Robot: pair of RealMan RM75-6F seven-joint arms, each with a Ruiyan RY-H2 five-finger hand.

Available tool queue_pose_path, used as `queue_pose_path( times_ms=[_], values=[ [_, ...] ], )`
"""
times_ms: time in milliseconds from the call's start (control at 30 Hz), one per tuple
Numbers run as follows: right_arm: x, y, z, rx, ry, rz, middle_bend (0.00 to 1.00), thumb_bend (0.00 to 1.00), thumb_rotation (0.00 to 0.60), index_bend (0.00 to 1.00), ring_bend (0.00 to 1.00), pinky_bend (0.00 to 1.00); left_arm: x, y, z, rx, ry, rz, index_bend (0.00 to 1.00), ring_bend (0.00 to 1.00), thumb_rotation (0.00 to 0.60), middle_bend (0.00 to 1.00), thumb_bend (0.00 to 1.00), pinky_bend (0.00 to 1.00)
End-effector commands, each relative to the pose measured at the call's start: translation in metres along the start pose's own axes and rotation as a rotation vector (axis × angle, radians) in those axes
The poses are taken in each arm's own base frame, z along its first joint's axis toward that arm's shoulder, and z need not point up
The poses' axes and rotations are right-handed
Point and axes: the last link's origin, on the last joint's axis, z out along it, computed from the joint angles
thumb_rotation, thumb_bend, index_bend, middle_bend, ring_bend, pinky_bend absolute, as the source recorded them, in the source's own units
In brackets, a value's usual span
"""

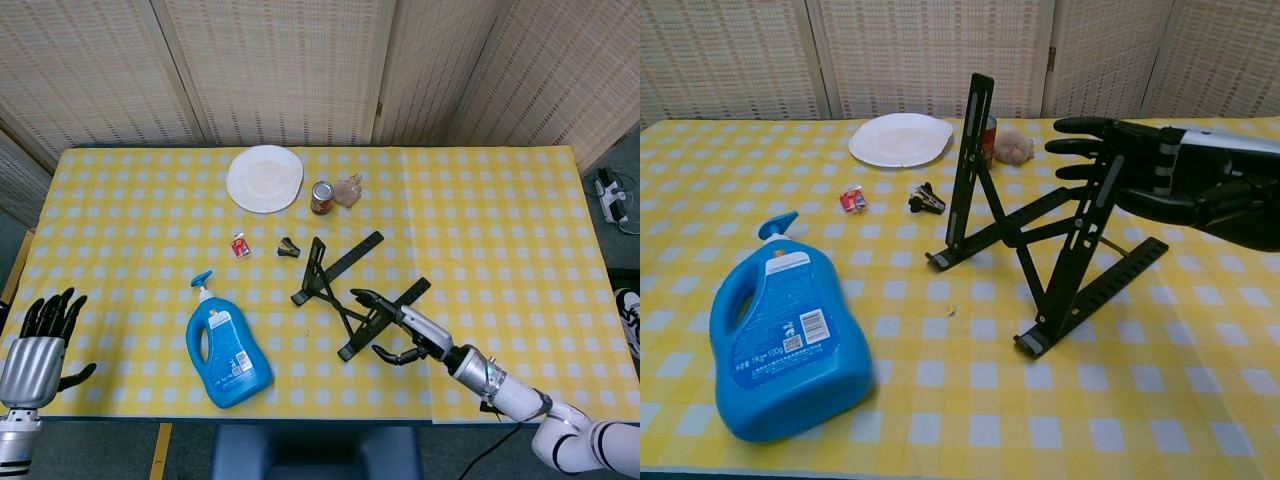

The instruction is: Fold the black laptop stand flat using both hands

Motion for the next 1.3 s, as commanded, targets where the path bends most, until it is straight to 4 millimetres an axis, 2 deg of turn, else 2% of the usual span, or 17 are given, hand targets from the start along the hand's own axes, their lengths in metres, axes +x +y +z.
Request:
queue_pose_path(
  times_ms=[33, 267, 500, 733, 1033, 1300],
  values=[
    [-0.010, -0.007, 0.004, 0.011, -0.051, -0.019, 0.00, 0.50, 0.600, 0.00, 0.00, 0.00, -0.001, -0.001, -0.001, 0.002, -0.002, -0.004, 0.00, 0.00, 0.600, 0.00, 0.16, 0.00],
    [-0.028, -0.014, 0.010, 0.003, -0.125, -0.039, 0.00, 0.50, 0.600, 0.00, 0.00, 0.00, -0.002, -0.004, -0.003, 0.005, -0.004, -0.010, 0.00, 0.00, 0.600, 0.00, 0.16, 0.00],
    [-0.031, -0.012, 0.008, -0.006, -0.107, -0.054, 0.00, 0.50, 0.600, 0.00, 0.00, 0.00, -0.004, -0.005, -0.004, 0.002, -0.005, -0.015, 0.00, 0.00, 0.600, 0.00, 0.16, 0.00],
    [-0.024, 0.000, -0.002, -0.043, -0.038, -0.020, 0.00, 0.50, 0.600, 0.00, 0.00, 0.00, -0.005, -0.004, -0.003, -0.006, -0.008, -0.019, 0.00, 0.00, 0.600, 0.00, 0.16, 0.00],
    [-0.025, 0.019, -0.017, -0.080, 0.014, 0.084, 0.00, 0.50, 0.600, 0.00, 0.00, 0.00, -0.006, -0.002, -0.004, -0.019, -0.016, -0.032, 0.00, 0.00, 0.600, 0.00, 0.16, 0.00],
    [-0.028, 0.038, -0.020, -0.112, 0.045, 0.162, 0.00, 0.50, 0.600, 0.00, 0.00, 0.00, -0.007, -0.001, -0.005, -0.023, -0.021, -0.037, 0.00, 0.00, 0.600, 0.00, 0.16, 0.00]
  ],
)
